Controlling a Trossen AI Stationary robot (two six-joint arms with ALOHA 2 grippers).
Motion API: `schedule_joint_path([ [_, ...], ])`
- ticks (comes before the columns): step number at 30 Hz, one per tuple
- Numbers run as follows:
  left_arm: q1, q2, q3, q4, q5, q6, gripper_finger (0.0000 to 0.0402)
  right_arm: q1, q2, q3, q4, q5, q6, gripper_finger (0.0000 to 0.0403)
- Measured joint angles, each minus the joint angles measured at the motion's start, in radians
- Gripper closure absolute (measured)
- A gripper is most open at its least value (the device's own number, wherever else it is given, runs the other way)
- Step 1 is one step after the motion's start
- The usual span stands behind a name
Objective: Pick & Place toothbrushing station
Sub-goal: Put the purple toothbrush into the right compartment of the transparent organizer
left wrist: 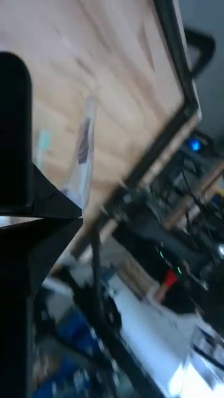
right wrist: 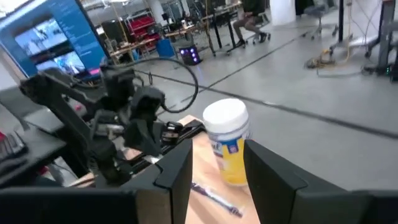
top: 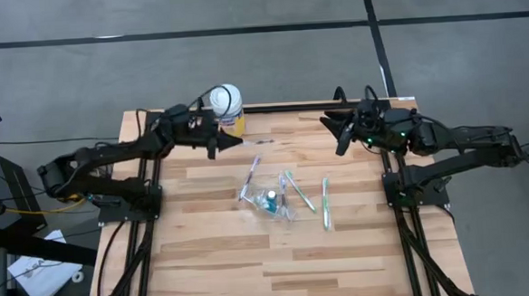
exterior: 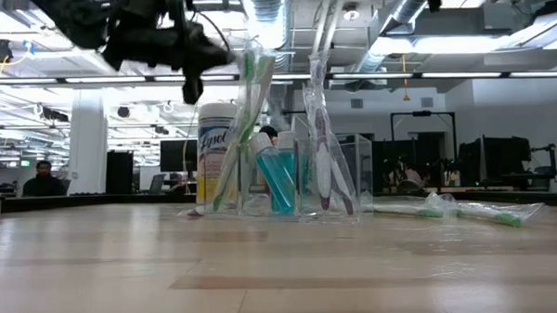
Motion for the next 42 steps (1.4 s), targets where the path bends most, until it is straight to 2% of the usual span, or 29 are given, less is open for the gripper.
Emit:
schedule_joint_path([
  [4, 0.006, 0.018, 0.095, -0.002, 0.066, -0.086, 0.0401, -0.028, 0.1, 0.102, -0.055, -0.047, -0.058, 0.0269],
  [13, 0.007, 0.083, 0.269, -0.001, 0.089, -0.171, 0.0401, -0.085, 0.368, 0.412, -0.293, -0.123, -0.163, 0.0269],
  [20, 0.005, 0.138, 0.345, -0.001, 0.125, -0.221, 0.0401, -0.121, 0.48, 0.574, -0.385, -0.212, -0.229, 0.0269],
  [28, 0.005, 0.18, 0.426, 0.007, 0.158, -0.222, 0.0401, -0.123, 0.564, 0.613, -0.4, -0.276, -0.248, 0.0269],
  [38, 0.0, 0.18, 0.435, 0.008, 0.175, -0.235, 0.0401, -0.128, 0.598, 0.614, -0.327, -0.314, -0.248, 0.0269],
  [42, -0.006, 0.18, 0.435, 0.014, 0.175, -0.244, 0.0401, -0.139, 0.6, 0.614, -0.309, -0.364, -0.246, 0.0269],
])
